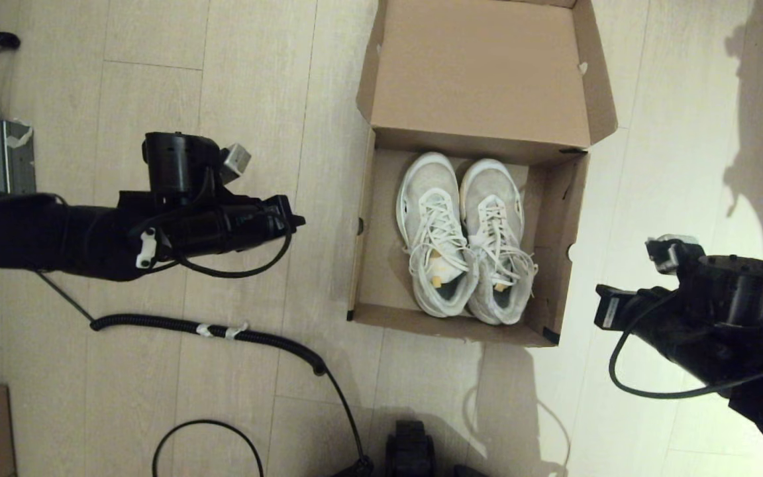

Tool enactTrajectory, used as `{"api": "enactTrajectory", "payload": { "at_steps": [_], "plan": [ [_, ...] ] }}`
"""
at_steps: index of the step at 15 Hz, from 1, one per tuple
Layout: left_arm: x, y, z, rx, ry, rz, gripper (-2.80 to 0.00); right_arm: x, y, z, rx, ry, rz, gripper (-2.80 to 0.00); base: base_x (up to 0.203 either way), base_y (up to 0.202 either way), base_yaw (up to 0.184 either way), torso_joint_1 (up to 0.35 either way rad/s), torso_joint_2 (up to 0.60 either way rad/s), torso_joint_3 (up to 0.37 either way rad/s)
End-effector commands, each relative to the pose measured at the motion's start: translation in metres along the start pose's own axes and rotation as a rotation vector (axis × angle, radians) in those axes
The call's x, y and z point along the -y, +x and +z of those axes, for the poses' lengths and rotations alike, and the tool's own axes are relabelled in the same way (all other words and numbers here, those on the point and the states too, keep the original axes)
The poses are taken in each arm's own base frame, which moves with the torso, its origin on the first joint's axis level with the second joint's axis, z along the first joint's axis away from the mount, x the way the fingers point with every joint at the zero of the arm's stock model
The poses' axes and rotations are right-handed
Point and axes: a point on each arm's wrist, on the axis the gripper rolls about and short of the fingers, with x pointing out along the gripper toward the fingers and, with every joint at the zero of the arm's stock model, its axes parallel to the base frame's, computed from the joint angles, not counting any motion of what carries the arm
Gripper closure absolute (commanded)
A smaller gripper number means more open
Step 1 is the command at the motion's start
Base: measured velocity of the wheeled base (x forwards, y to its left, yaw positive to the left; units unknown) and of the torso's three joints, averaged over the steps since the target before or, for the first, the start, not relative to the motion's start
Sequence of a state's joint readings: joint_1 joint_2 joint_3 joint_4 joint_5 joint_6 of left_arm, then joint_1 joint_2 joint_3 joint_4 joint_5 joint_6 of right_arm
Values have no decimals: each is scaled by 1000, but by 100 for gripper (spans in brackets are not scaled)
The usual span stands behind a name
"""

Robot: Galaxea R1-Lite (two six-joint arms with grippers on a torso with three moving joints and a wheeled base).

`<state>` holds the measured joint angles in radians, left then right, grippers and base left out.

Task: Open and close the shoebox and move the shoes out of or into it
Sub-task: Close the shoe box

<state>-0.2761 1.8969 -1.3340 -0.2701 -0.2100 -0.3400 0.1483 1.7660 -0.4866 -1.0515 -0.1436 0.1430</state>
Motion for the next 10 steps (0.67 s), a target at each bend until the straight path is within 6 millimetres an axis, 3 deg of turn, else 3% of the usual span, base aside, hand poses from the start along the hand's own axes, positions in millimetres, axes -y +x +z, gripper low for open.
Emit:
{"api": "enactTrajectory", "payload": {
  "at_steps": [1,4,8,10],
  "plan": [
    [7,3,-2,-5,1,-20,0,10,7,17,67,-1,-39,0,0,0,0,0,0,0],
    [11,21,4,29,11,-48,0,16,37,31,116,-2,-57,0,0,0,0,0,0,0],
    [18,40,43,180,38,-102,0,12,76,65,238,91,45,0,0,0,0,0,0,0],
    [18,54,56,231,53,-148,0,19,94,73,269,114,81,0,0,0,0,0,0,0]
  ]
}}
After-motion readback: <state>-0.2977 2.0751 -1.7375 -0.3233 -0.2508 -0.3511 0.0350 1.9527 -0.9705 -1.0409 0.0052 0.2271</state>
